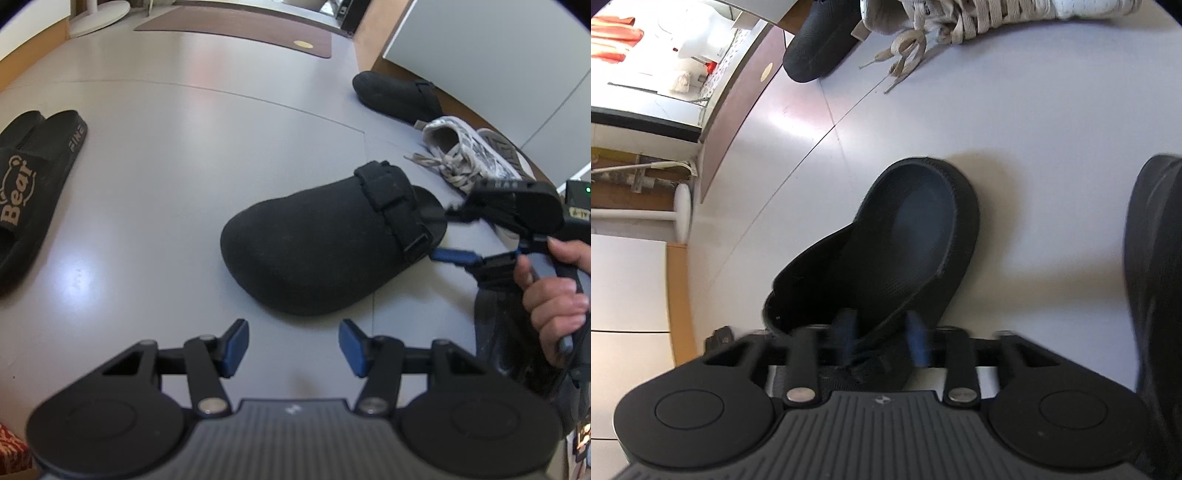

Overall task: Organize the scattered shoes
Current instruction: 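Grasp the black strap sandal by its strap with the right gripper, then carry the sandal and lower it upright beside the sneaker pair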

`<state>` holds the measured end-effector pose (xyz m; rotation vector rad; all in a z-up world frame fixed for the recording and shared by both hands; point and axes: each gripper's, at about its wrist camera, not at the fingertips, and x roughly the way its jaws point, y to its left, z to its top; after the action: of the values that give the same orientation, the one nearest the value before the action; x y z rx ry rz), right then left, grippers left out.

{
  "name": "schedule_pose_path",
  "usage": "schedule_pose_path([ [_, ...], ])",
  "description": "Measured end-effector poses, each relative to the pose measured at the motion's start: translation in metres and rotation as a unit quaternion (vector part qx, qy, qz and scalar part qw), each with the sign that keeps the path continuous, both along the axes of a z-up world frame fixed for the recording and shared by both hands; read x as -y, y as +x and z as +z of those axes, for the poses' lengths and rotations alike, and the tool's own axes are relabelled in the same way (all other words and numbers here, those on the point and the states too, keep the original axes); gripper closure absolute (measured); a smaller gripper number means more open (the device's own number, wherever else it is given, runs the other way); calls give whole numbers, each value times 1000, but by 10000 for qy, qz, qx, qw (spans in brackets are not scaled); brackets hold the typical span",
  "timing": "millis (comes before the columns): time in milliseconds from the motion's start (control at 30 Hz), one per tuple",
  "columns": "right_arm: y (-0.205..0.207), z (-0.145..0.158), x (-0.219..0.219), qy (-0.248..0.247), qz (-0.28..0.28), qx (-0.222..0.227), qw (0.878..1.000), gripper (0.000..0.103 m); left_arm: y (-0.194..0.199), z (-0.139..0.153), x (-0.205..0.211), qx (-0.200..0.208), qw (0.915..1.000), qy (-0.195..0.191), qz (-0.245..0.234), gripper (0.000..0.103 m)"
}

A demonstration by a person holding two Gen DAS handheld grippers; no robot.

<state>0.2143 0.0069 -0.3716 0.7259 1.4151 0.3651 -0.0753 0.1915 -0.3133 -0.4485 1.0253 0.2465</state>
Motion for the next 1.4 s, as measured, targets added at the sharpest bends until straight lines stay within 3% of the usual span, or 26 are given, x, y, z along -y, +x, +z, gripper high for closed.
schedule_pose_path([
  [300, -5, -3, -10, -35, 461, 35, 9989, 48, 2, -1, -1, -11, 10000, 6, -12, 46],
  [633, -3, 9, -3, -391, 972, 169, 9943, 51, 4, 0, -2, -14, 10000, 14, -42, 46],
  [867, -7, 24, 9, -802, 1406, 412, 9860, 51, 4, -2, -1, -44, 10000, 5, -65, 46],
  [1133, -16, 39, 15, -1110, 1905, 632, 9734, 59, 5, -1, -4, -51, 9999, 11, -88, 46],
  [1400, -24, 50, 24, -1340, 2123, 790, 9647, 63, 6, -1, -4, -72, 9999, 19, -111, 46],
])
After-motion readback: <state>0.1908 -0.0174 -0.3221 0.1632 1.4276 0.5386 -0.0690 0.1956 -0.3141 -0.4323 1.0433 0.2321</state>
